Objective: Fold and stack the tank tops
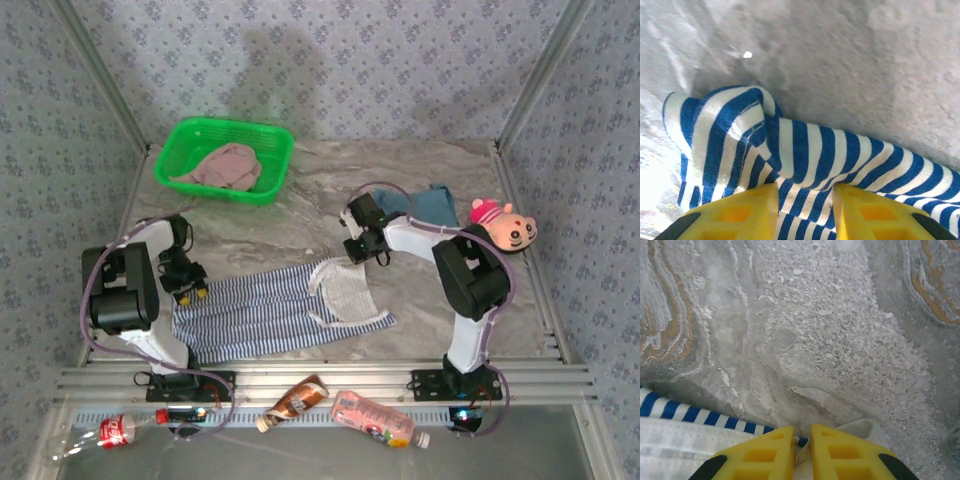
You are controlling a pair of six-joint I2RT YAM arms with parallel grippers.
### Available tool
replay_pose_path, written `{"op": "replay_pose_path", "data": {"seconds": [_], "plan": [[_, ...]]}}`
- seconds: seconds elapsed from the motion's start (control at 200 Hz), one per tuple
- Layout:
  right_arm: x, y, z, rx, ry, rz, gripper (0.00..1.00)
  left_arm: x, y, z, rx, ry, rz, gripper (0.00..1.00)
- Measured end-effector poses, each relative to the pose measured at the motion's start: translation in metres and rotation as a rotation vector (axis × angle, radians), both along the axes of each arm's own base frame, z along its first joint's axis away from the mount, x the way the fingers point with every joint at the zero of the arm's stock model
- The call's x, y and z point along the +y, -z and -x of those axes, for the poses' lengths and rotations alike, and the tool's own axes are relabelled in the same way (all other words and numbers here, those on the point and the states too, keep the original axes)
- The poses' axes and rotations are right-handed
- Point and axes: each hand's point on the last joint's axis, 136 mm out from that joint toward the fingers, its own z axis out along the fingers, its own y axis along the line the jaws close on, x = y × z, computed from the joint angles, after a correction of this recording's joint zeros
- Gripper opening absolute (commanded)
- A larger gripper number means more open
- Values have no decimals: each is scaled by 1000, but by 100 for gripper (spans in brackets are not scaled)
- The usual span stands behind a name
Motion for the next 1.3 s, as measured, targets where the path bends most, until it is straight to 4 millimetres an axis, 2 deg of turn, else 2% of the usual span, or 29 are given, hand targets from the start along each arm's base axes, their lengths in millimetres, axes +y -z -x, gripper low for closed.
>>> {"op": "replay_pose_path", "data": {"seconds": [0.12,0.22,0.32,0.38,0.46,0.57,0.735,0.934,1.064,1.184,1.299], "plan": [[3,-9,0,-16,-20,-20,18,2,0,0,0,-12,1,34],[6,-33,3,-52,-9,-73,18,2,0,1,0,-12,2,35],[9,-58,18,-69,27,-151,18,0,-3,1,-7,-14,6,37],[12,-62,32,-51,45,-183,18,-2,-7,2,-12,-7,10,38],[15,-52,51,1,56,-199,18,-9,-13,3,-22,13,21,38],[15,-23,77,102,70,-182,17,-24,-17,-2,-37,43,49,38],[13,8,85,182,93,-138,17,-39,-12,-3,-36,56,83,36],[24,6,56,168,84,-136,16,-34,1,11,0,19,85,36],[34,6,23,142,60,-118,17,-33,4,20,18,-17,103,36],[49,4,-17,92,20,-97,17,-35,4,25,14,-39,114,37],[56,3,-44,56,-10,-75,17,-39,4,33,4,-64,123,37]]}}
